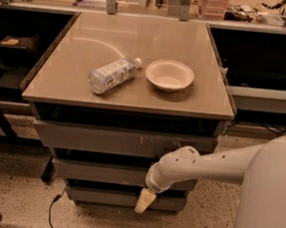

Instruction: Open middle drawer

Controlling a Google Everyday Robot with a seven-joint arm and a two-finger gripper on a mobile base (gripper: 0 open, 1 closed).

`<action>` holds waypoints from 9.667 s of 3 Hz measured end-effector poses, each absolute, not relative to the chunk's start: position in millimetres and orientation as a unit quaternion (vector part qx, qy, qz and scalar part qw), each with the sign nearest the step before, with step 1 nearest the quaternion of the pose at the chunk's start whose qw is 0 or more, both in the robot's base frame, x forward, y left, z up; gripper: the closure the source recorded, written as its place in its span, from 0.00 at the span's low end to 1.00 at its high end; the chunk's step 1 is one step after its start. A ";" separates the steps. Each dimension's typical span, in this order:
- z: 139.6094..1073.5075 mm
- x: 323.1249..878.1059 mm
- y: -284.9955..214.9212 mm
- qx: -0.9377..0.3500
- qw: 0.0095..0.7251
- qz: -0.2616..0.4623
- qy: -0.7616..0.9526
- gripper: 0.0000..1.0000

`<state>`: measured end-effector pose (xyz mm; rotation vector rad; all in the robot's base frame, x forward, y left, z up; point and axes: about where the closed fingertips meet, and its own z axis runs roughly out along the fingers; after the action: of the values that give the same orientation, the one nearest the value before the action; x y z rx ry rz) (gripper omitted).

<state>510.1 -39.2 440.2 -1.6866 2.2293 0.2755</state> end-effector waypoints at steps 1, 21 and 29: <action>426.3 511.7 -34.0 -0.607 0.156 0.093 0.774 0.00; 455.7 282.0 -106.5 -0.623 -0.079 0.295 0.720 0.00; 628.2 223.4 -265.0 -0.465 -0.029 0.164 0.870 0.00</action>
Offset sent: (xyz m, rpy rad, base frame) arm -0.0103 0.0217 -0.0384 -0.0718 0.0353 0.1388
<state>223.4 -265.0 628.2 -1.4875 2.7845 0.5241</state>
